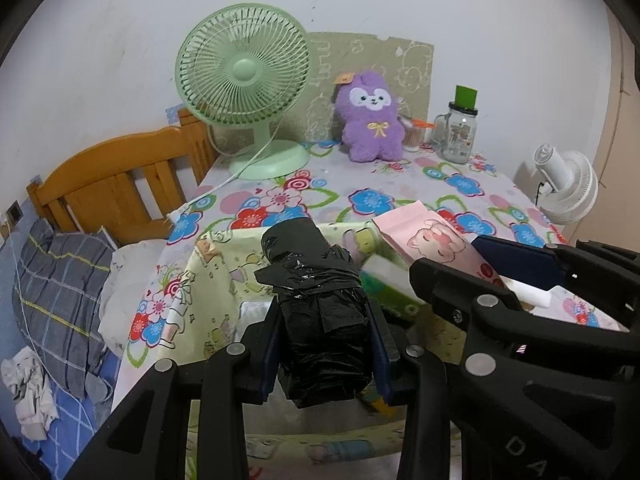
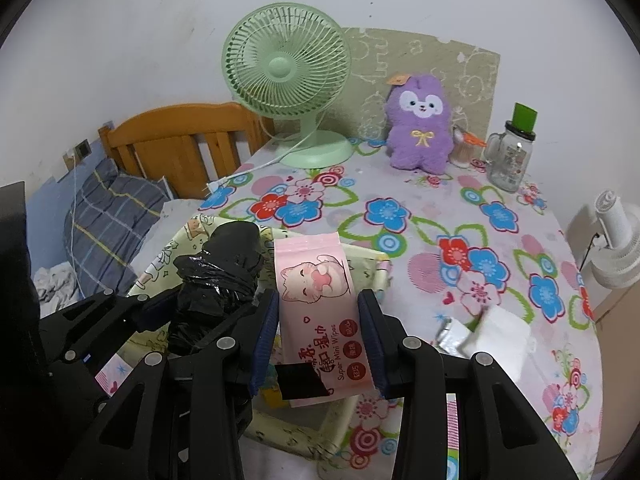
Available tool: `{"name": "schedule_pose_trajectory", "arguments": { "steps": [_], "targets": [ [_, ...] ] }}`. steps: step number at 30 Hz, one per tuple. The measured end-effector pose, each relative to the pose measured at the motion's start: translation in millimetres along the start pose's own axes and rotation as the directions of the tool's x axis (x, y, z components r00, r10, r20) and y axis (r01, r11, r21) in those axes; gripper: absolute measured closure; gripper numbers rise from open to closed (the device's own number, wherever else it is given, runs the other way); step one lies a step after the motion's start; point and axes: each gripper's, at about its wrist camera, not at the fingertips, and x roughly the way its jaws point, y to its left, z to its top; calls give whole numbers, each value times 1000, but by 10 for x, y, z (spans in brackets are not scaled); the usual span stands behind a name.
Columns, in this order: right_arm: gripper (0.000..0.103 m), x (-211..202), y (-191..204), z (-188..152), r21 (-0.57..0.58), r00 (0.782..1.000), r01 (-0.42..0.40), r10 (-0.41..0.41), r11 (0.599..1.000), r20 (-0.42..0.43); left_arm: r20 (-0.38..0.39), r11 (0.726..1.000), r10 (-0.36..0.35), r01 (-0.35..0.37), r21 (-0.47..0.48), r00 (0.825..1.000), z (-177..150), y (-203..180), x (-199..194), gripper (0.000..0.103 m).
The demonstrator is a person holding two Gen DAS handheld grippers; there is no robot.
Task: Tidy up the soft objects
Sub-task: 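Lower both tools into the storage box and open them to release the items, then withdraw both tools from the storage box toward the white cloth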
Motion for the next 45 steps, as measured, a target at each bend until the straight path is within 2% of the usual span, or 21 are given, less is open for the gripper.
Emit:
{"name": "schedule_pose_trajectory", "arguments": {
  "steps": [4,8,10,12,15,18,20,22,24,34,45],
  "targets": [
    [59,87,74,23,-9,1000,-26,26,1000,-11,-25,1000,14,-15,-11,1000,-18,92,54,62],
    [59,150,160,20,-29,998,-59,58,998,-26,-42,1000,-1,0,-22,999,-57,157,56,58],
    [59,181,196,15,-33,997,-76,75,997,-37,-40,1000,12,-13,-24,999,-70,173,56,46],
    [59,208,215,11,-31,994,-102,100,994,-51,-32,1000,17,-18,-26,999,-82,189,33,38],
    [58,206,256,-15,-36,991,-124,122,992,-53,-25,999,19,-19,-30,1000,-98,218,0,34],
    [56,184,292,-23,-55,993,-112,109,992,-51,-26,999,23,-24,-28,999,-114,217,-17,33],
    [48,161,294,-28,-59,995,-96,93,994,-43,-23,999,19,-20,-31,1000,-124,212,-41,32],
    [33,118,273,-39,-57,997,-76,74,996,-23,-15,999,19,-19,-31,1000,-125,200,-69,28],
    [29,61,252,-55,-57,998,-58,58,997,-4,-5,999,19,-19,-26,1000,-127,173,-105,26],
    [21,-160,119,-137,-46,999,-8,9,999,31,34,1000,-10,10,-5,999,-156,-18,-280,20],
    [20,-402,-85,-221,-19,998,11,-10,1000,64,59,1000,-21,20,19,998,-137,-284,-425,16]
  ]
}}
